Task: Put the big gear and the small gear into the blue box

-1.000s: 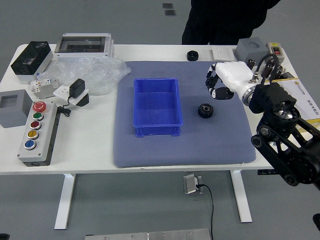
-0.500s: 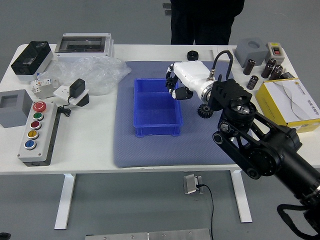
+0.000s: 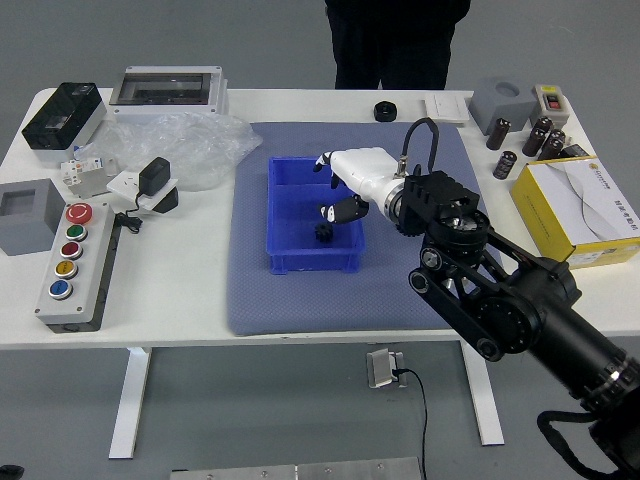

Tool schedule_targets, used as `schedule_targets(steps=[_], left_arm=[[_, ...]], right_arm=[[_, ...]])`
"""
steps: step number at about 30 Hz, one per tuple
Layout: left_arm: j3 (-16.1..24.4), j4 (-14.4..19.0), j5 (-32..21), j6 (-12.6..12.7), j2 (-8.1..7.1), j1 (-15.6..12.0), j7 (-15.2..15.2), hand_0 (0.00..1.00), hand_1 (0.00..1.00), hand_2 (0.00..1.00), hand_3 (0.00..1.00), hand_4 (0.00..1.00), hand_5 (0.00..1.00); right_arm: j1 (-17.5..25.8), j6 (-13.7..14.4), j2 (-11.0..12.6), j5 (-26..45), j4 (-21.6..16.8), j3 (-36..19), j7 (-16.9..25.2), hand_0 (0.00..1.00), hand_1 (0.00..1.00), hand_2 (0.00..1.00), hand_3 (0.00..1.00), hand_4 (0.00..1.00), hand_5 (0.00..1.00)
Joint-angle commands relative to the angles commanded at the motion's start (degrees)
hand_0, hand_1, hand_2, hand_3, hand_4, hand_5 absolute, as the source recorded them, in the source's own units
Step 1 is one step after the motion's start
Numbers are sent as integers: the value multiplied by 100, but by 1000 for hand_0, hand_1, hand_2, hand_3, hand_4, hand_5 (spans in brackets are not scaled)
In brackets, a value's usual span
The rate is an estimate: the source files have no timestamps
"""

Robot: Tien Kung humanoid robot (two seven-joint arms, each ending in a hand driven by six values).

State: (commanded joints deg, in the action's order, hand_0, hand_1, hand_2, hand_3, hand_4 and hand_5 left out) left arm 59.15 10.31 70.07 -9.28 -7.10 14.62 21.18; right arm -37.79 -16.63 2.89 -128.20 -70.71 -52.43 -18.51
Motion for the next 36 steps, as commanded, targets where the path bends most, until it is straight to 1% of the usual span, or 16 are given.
schedule_targets(steps=[3, 6, 9, 11, 13, 14, 16, 19, 20, 22, 28, 32, 36], left_arm=[[-1, 0, -7, 0, 2, 8, -1, 827, 789, 784, 745, 646, 360], [-4, 0, -22, 2, 1, 14, -4, 827, 789, 784, 745, 646, 360], [-4, 0, -35, 6, -4, 14, -7, 827, 789, 784, 745, 646, 359], [4, 0, -36, 9, -9, 10, -6, 827, 789, 784, 745, 646, 359], [9, 0, -37, 11, -12, 9, -5, 827, 789, 784, 745, 646, 359], [11, 0, -38, 12, -12, 10, -6, 827, 789, 784, 744, 646, 360], [12, 0, -45, 14, -11, 15, -7, 827, 789, 784, 744, 646, 360], [8, 0, -57, 14, -5, 24, -9, 827, 789, 784, 744, 646, 360], [7, 0, -61, 14, -3, 27, -9, 827, 789, 784, 744, 646, 358], [4, 0, -68, 15, 0, 31, -8, 827, 789, 784, 744, 646, 358], [3, 0, -74, 18, -8, 37, -8, 827, 789, 784, 744, 645, 359], [-1, 0, -81, 17, -7, 42, -11, 827, 789, 784, 744, 646, 359], [-6, 0, -87, 15, 0, 47, -11, 827, 789, 784, 744, 646, 359]], right_arm=[[-10, 2, 3, 19, -17, -43, 8, 718, 667, 777, 944, 854, 433], [-11, 11, 83, 40, -92, -121, 12, 718, 667, 777, 944, 854, 433], [3, 8, 293, 71, -200, -213, 8, 716, 663, 769, 914, 850, 430], [25, 9, 503, 109, -235, -263, 7, 716, 663, 769, 914, 850, 430], [46, 11, 653, 145, -232, -283, 8, 716, 663, 769, 914, 850, 430], [60, 10, 733, 163, -218, -285, 9, 709, 660, 762, 871, 843, 424], [92, 4, 886, 196, -174, -277, 13, 709, 660, 762, 871, 843, 424], [124, -10, 1042, 232, -98, -251, 23, 709, 660, 762, 871, 843, 424], [132, -18, 1087, 244, -65, -239, 26, 705, 660, 760, 837, 842, 423], [140, -37, 1166, 268, 14, -210, 37, 705, 660, 760, 837, 842, 423], [107, -110, 1306, 358, 303, -90, 69, 713, 675, 778, 854, 832, 407], [79, -138, 1317, 382, 478, -4, 72, 723, 683, 785, 848, 829, 401], [63, -159, 1274, 381, 656, 105, 72, 723, 683, 785, 848, 829, 401]])
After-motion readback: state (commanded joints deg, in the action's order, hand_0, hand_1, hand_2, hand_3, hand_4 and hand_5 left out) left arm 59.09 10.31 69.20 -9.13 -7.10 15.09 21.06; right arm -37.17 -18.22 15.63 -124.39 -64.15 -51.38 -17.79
